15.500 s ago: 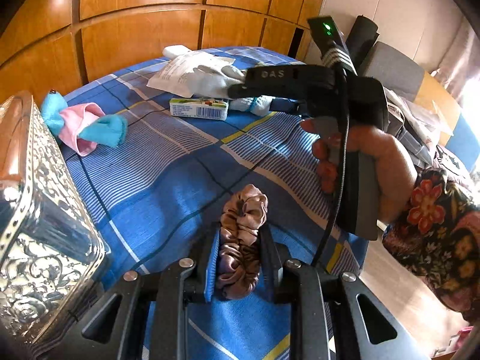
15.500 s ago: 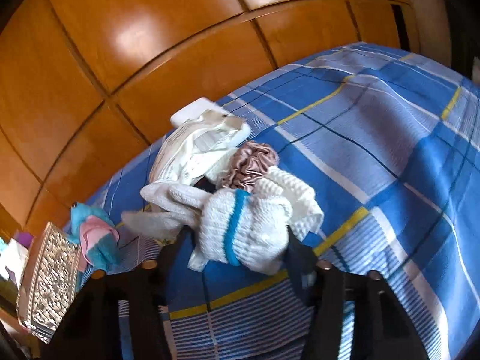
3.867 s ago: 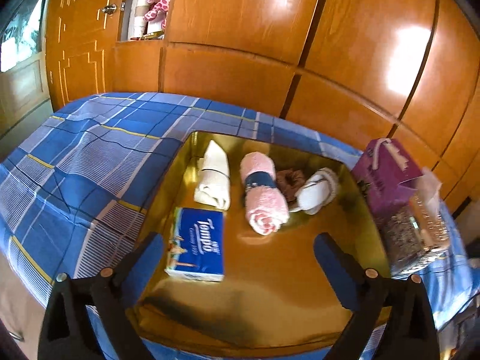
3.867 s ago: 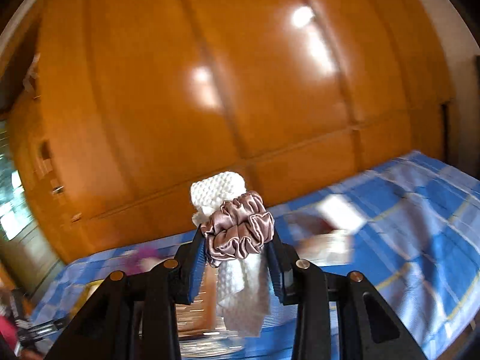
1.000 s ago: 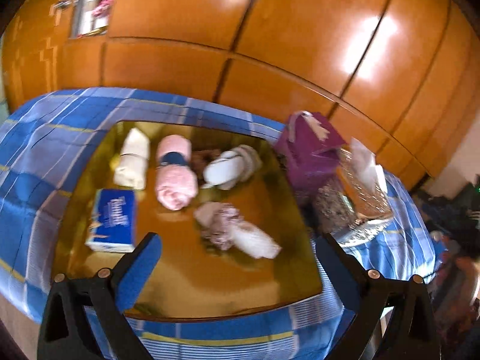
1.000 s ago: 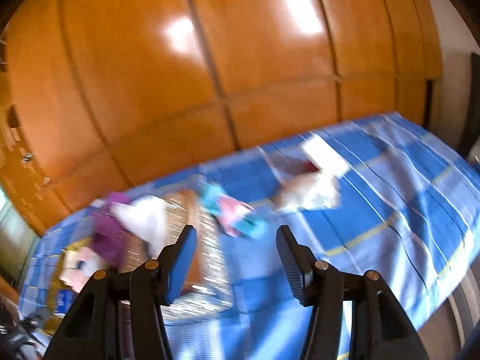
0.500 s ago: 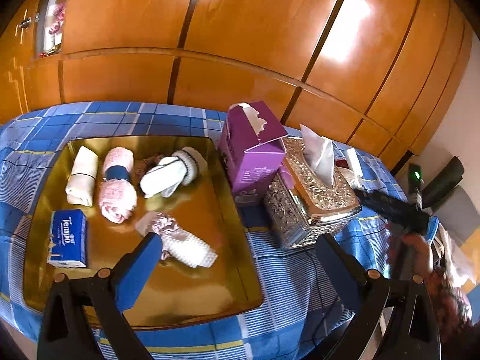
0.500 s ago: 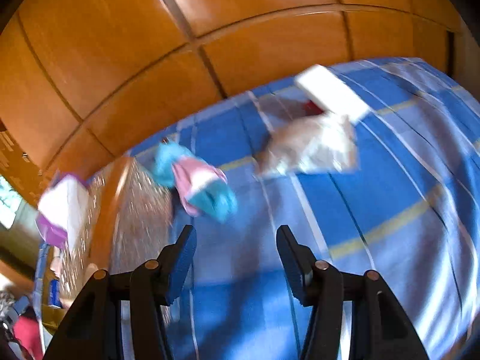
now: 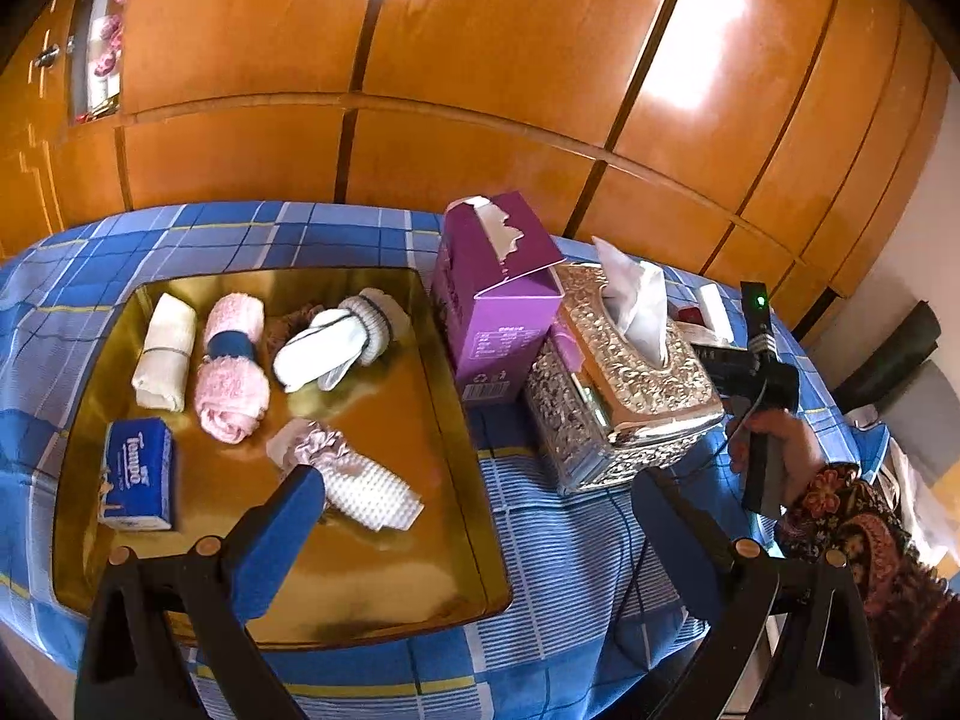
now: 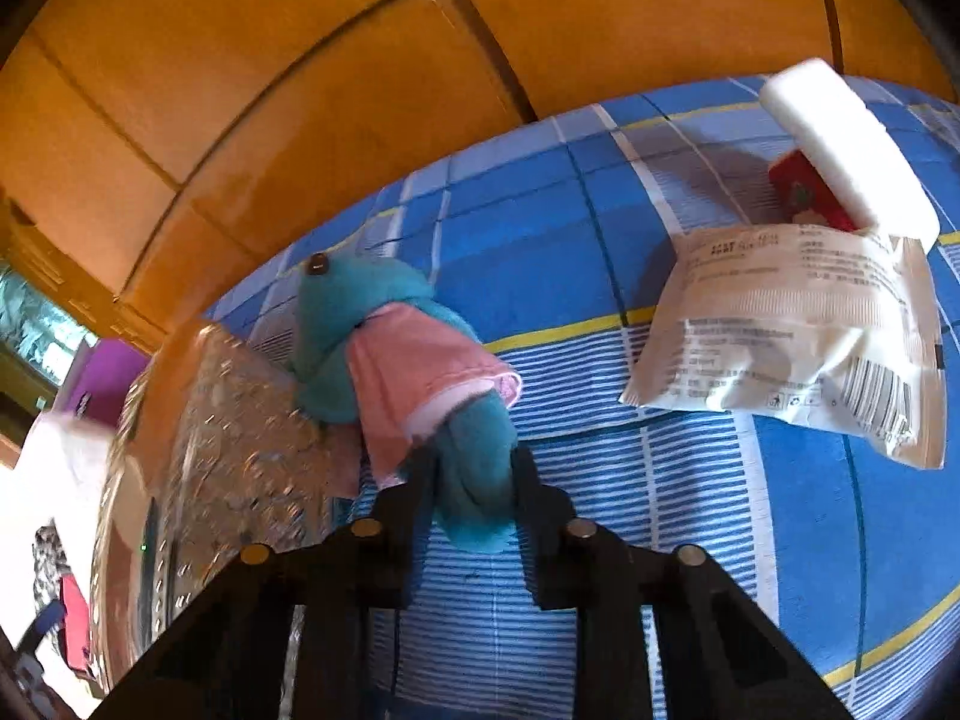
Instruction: Organize soft objects
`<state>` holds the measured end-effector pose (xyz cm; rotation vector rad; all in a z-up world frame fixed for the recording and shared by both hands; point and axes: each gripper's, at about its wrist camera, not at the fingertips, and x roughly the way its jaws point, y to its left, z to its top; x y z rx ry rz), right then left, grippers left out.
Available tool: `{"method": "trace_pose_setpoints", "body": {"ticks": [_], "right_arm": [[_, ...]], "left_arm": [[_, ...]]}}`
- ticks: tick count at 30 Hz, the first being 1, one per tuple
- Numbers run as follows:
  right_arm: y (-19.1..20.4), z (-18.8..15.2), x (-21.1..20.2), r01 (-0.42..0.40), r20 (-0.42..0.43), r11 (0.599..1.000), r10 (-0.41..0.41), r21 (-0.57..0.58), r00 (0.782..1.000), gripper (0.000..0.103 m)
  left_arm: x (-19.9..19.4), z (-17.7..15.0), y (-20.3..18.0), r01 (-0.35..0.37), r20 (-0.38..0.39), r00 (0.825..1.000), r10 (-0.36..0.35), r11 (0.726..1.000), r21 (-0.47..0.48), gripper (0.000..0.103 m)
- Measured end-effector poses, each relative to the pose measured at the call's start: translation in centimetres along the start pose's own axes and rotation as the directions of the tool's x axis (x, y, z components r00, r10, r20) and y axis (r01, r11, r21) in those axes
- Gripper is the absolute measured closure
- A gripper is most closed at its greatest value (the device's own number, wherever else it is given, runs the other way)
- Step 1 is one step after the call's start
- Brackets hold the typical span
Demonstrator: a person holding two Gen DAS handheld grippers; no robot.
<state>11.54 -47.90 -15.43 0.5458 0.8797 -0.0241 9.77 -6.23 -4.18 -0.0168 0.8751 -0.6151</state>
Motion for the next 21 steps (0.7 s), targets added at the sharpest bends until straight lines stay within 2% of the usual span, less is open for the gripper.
{"method": "trace_pose_setpoints", "body": {"ticks": [4,9,12,13,15,17,19,21], "right_arm": [[0.2,-1.9,-2.5,0.047,0.041,0.998,-0.045,-0.047,0.998,0.088],[-2.0,-5.3,-7.1,0.085,0.075,0.995,-0.089,0.055,0.993,0.088],[-3.4,-7.9,-9.1,-0.006,0.063,0.995,0.000,0.097,0.998,0.081],[-3.9,-8.7,-9.8,-0.037,0.071,0.993,0.029,0.113,0.997,0.075],[-4.8,-9.5,-11.4,-0.023,0.123,0.990,0.006,0.140,0.992,0.065],[-5.9,-9.8,-13.0,0.041,0.215,0.986,-0.076,0.162,0.974,0.062],[-7.3,-9.4,-14.0,0.073,0.299,0.977,-0.132,0.198,0.945,0.061],[-8.5,-9.0,-14.4,0.099,0.364,0.969,-0.179,0.228,0.914,0.061]], "left_arm": [[0.7,0.7,-1.4,0.015,-0.009,1.000,-0.014,0.999,0.034,0.000],[1.9,1.8,-4.3,0.072,-0.023,0.997,-0.070,0.995,0.074,0.000],[3.1,2.4,-7.2,0.116,-0.048,0.993,-0.111,0.987,0.114,0.000],[3.5,2.6,-8.4,0.133,-0.058,0.990,-0.126,0.983,0.128,0.000],[4.5,3.2,-11.1,0.162,-0.083,0.985,-0.150,0.974,0.159,0.000],[5.7,3.9,-14.3,0.190,-0.115,0.979,-0.171,0.964,0.184,0.000],[7.3,4.8,-17.5,0.224,-0.155,0.968,-0.197,0.957,0.184,0.000],[8.8,5.3,-19.9,0.218,-0.176,0.967,-0.186,0.957,0.191,0.000]]}}
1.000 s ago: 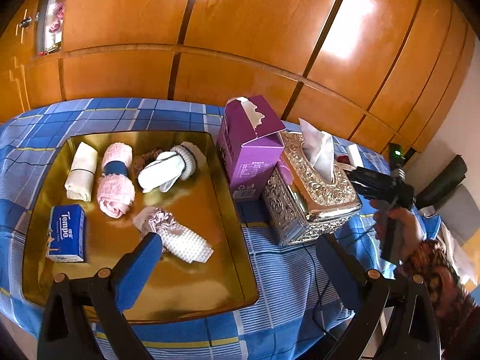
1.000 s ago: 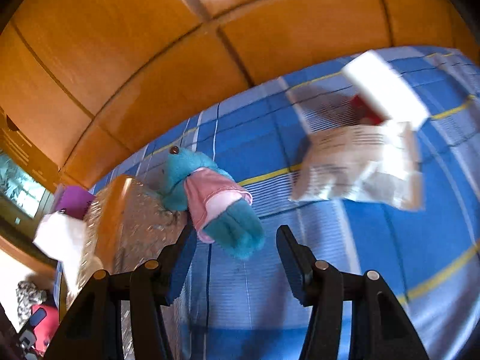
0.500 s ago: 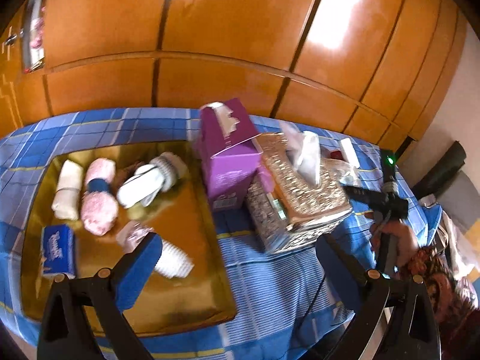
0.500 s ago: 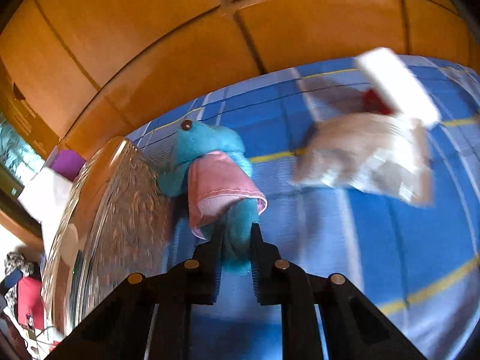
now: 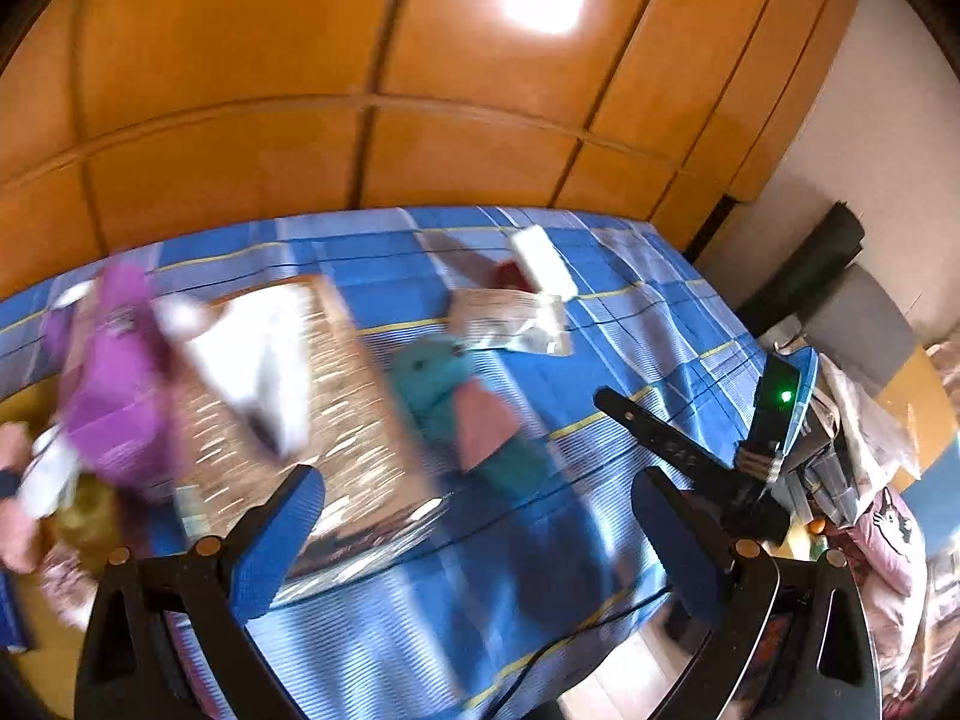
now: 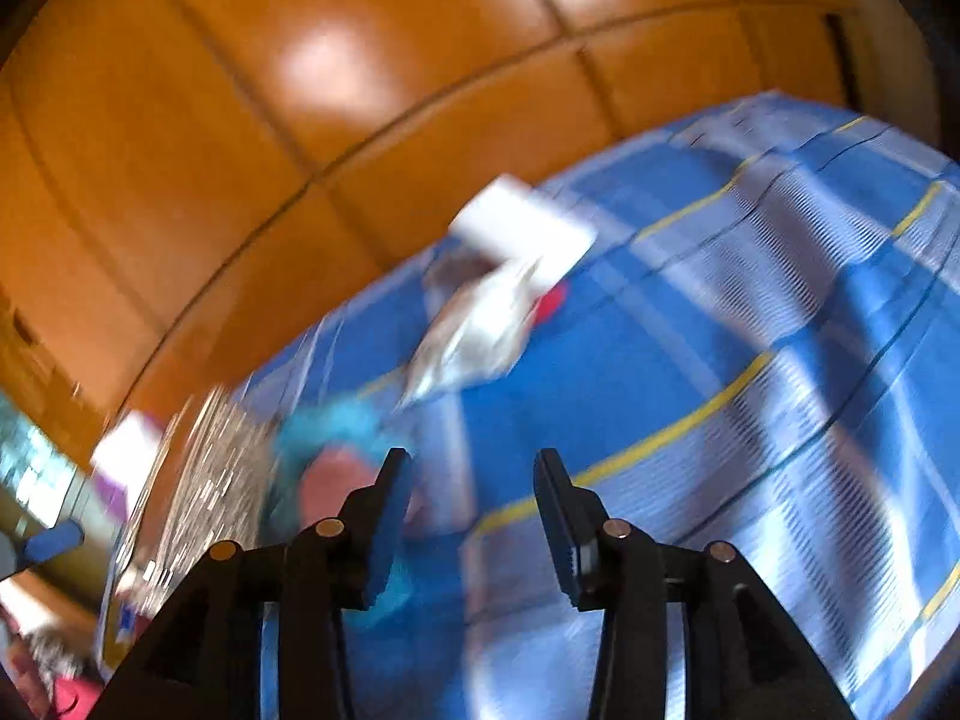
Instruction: Organize soft objects
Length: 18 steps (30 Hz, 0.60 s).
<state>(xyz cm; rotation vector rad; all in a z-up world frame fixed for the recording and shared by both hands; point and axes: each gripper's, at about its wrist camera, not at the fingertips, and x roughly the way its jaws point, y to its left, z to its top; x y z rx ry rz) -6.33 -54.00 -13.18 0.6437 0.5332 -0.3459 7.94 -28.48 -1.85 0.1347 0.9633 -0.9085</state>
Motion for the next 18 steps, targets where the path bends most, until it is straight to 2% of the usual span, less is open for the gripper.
{"method": "trace_pose_setpoints", "body": {"ticks": [4,7,11,13,17,18], "right_arm": [[-1.5,0.8,0.8,0.073,0.096,0.997,-0.073,0.006,0.993,0.061],[-3.0,0.6,1.6,0.052,0.107,0.997,-0.059,0.061,0.992,0.061],[-6.4,0.2,2.0,-0.024,0.101,0.979,0.003,0.202,0.995,0.061],[-7.1,0.0,1.7,-0.074,0.128,0.969,0.044,0.235,0.991,0.061],[-7.0,-0.4,1.3,-0.093,0.154,0.967,0.057,0.236,0.986,0.061],[-6.9,-0.5,1.2,-0.097,0.158,0.967,0.060,0.235,0.986,0.061]], "left_arm": [[4.9,2.5,-4.0,-0.053,-0.051,0.997,0.056,0.998,0.044,0.000],[9.1,3.2,-5.4,-0.157,-0.114,0.979,0.167,0.983,0.090,0.000],[13.5,3.2,-5.1,-0.280,-0.178,0.940,0.290,0.957,0.078,0.000],[15.2,3.2,-5.0,-0.389,-0.159,0.903,0.400,0.916,0.093,0.000],[16.9,3.1,-5.5,-0.477,-0.117,0.862,0.494,0.867,0.146,0.000],[17.4,3.0,-5.7,-0.478,-0.115,0.859,0.498,0.863,0.164,0.000]]}}
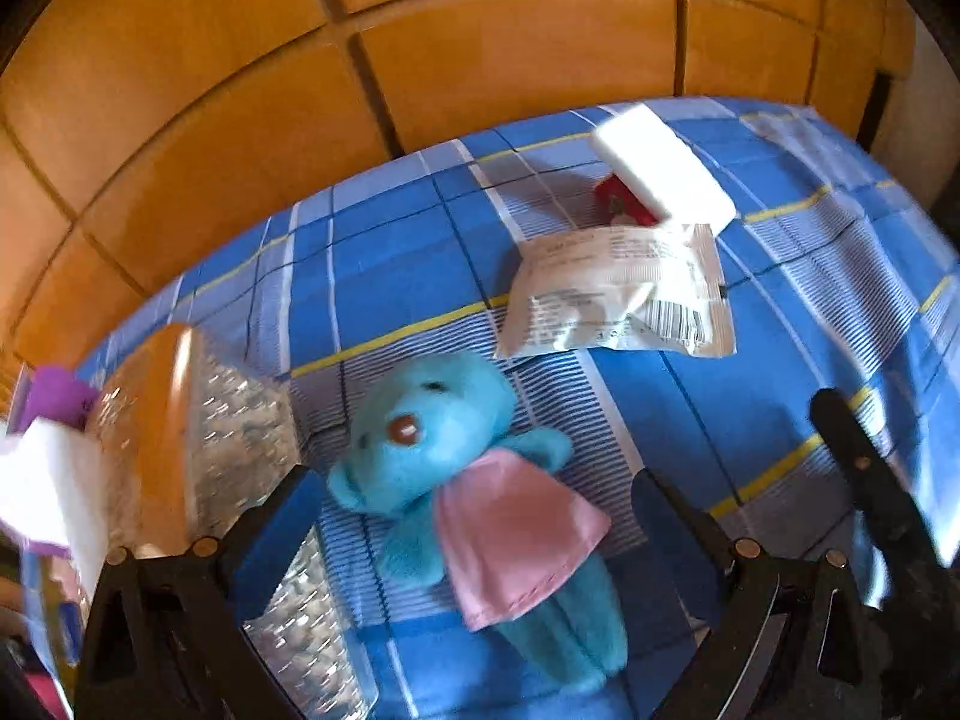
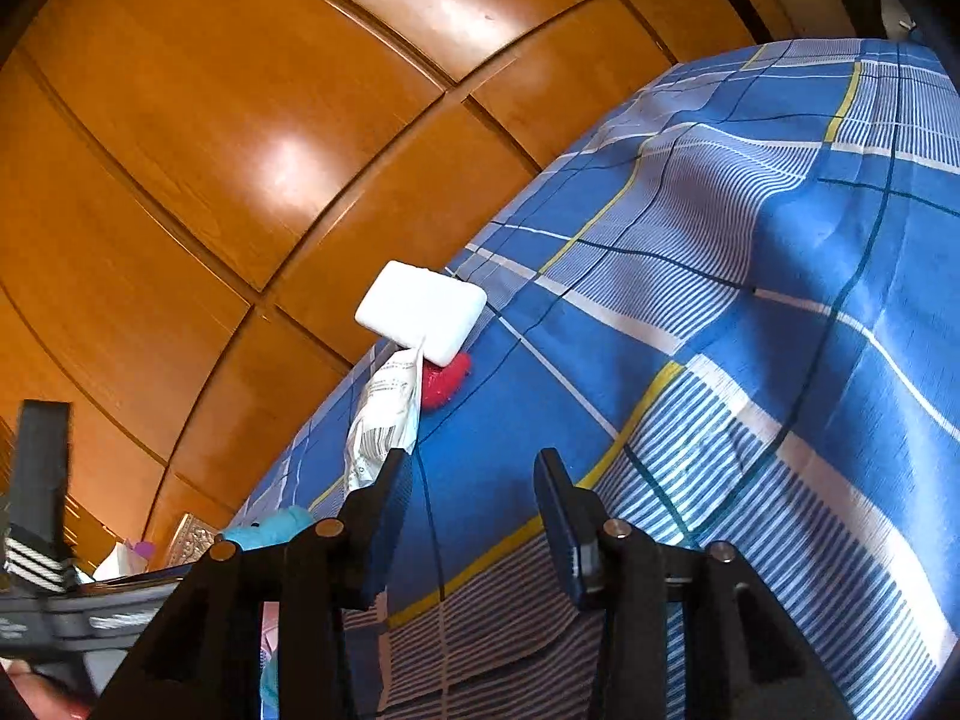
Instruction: Organize soft objects
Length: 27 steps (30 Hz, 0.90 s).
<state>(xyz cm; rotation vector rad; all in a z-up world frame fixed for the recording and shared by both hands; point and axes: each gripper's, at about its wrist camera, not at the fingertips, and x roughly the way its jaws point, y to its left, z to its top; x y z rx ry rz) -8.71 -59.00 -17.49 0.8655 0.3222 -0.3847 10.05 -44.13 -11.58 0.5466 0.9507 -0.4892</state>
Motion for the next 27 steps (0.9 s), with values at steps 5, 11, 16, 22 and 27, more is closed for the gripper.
{"method": "trace_pose_setpoints", "body": {"ticks": [5,11,16,22,27], "right_arm": [[-0.4,0.0,0.3,-0.021,0.006,1.000,0.021,0.014,1.000,0.060],[-0.4,0.0,0.2,-0.031,0.010,0.999,0.030,0.017,0.999,0.060],[-0.5,-0.1,0.2,-0.030,0.010,0.999,0.030,0.018,0.999,0.060],[-0.5,-0.1,0.1,-0.032,0.012,0.999,0.032,0.017,0.999,0.061],[-0.5,-0.1,0.1,-0.034,0.014,0.999,0.034,0.017,0.999,0.061]], "left_arm": [[1.6,-0.9,-1.5,-0.067,0.024,0.998,0.065,0.993,0.093,0.000],[2.4,-1.2,-1.8,-0.042,0.015,0.999,0.041,0.997,0.059,0.001],[1.3,-1.0,-3.2,0.100,0.157,0.980,-0.119,0.987,0.124,0.001],[-1.3,-2.5,-2.7,0.104,0.267,0.955,-0.131,0.988,0.114,0.007],[0.3,-2.3,-1.4,0.055,0.142,0.989,-0.049,0.998,-0.041,0.001]]}}
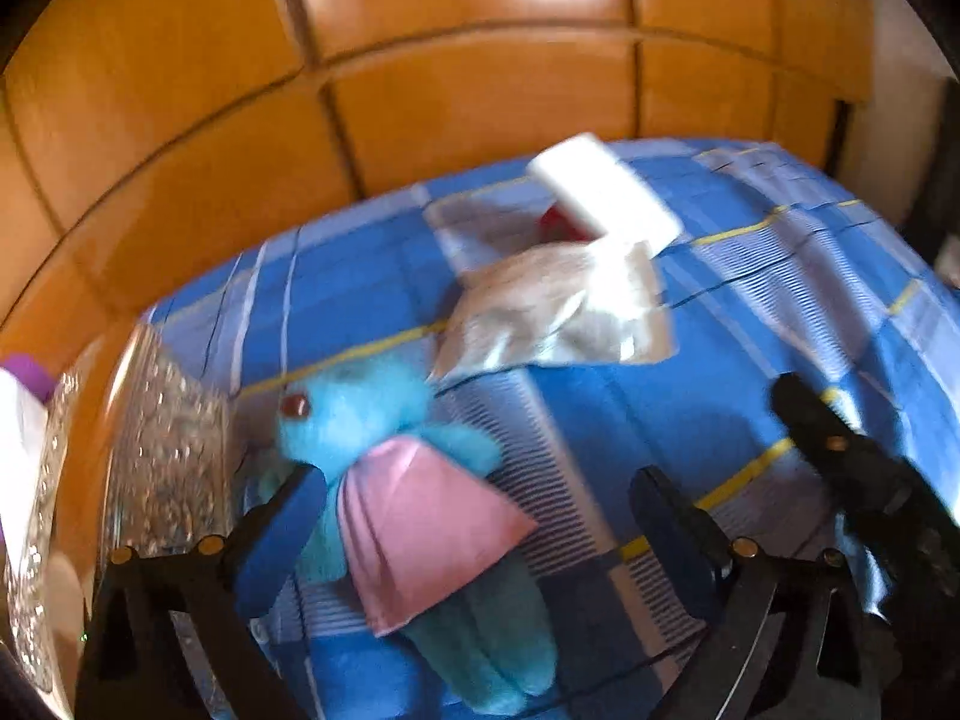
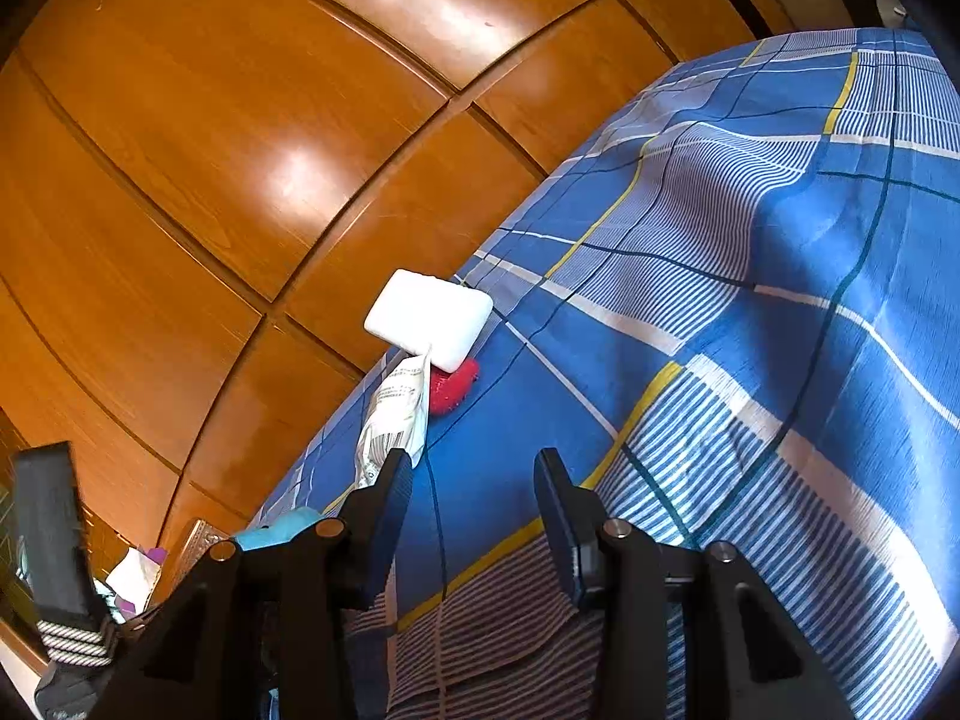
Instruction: Organize soft objects
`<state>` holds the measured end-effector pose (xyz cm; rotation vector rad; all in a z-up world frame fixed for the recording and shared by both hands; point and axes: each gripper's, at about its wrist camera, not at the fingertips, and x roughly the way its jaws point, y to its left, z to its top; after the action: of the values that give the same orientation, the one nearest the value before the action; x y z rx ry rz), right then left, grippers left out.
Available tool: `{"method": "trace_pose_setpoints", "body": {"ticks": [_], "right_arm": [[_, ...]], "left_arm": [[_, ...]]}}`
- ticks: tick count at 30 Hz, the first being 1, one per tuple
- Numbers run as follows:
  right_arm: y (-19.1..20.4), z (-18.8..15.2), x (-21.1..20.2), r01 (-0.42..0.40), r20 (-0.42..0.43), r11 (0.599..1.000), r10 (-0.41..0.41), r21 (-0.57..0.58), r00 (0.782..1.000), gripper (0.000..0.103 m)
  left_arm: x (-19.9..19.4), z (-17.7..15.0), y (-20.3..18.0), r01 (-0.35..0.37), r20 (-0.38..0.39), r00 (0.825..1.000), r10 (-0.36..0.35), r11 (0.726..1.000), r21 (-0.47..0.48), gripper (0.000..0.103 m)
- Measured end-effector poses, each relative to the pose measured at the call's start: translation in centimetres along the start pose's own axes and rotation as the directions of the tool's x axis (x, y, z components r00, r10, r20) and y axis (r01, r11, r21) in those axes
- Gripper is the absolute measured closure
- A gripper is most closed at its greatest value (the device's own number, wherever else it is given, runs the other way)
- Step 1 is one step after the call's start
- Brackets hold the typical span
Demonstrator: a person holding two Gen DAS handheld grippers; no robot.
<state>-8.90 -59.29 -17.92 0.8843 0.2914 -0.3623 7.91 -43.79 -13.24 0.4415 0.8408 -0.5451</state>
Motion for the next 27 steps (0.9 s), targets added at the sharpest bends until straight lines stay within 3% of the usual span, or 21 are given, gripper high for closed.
{"method": "trace_pose_setpoints", "body": {"ticks": [7,12,14,17,19,21,27], "right_arm": [[-0.1,0.1,0.0,-0.010,0.003,1.000,0.010,0.004,1.000,0.061],[-0.2,0.1,0.0,-0.013,0.004,1.000,0.013,0.005,1.000,0.060],[-0.2,0.1,0.1,-0.012,0.003,1.000,0.012,0.004,1.000,0.060],[-0.2,0.2,0.0,-0.013,0.003,1.000,0.013,0.003,1.000,0.060],[-0.2,0.2,0.1,-0.009,0.001,1.000,0.009,0.001,1.000,0.060],[-0.1,0.2,0.1,-0.004,-0.001,1.000,0.004,-0.001,1.000,0.060],[0.0,0.2,0.3,0.006,-0.007,1.000,-0.006,-0.005,1.000,0.060]], "left_arm": [[2.6,0.7,0.1,-0.011,-0.169,0.985,-0.011,0.992,-0.126,0.001],[5.5,1.1,1.0,-0.030,-0.233,0.972,-0.018,0.980,-0.198,0.002],[5.7,1.0,1.5,-0.016,-0.197,0.980,-0.029,0.975,-0.223,0.004],[5.2,0.8,1.6,-0.007,-0.157,0.987,-0.025,0.979,-0.201,0.018],[4.7,0.7,1.7,-0.002,-0.134,0.991,-0.024,0.981,-0.195,0.046],[4.2,0.6,1.2,0.032,-0.112,0.992,-0.049,0.988,-0.148,0.059],[2.9,-0.8,2.7,0.100,-0.081,0.990,-0.113,0.983,-0.155,0.064]]}}
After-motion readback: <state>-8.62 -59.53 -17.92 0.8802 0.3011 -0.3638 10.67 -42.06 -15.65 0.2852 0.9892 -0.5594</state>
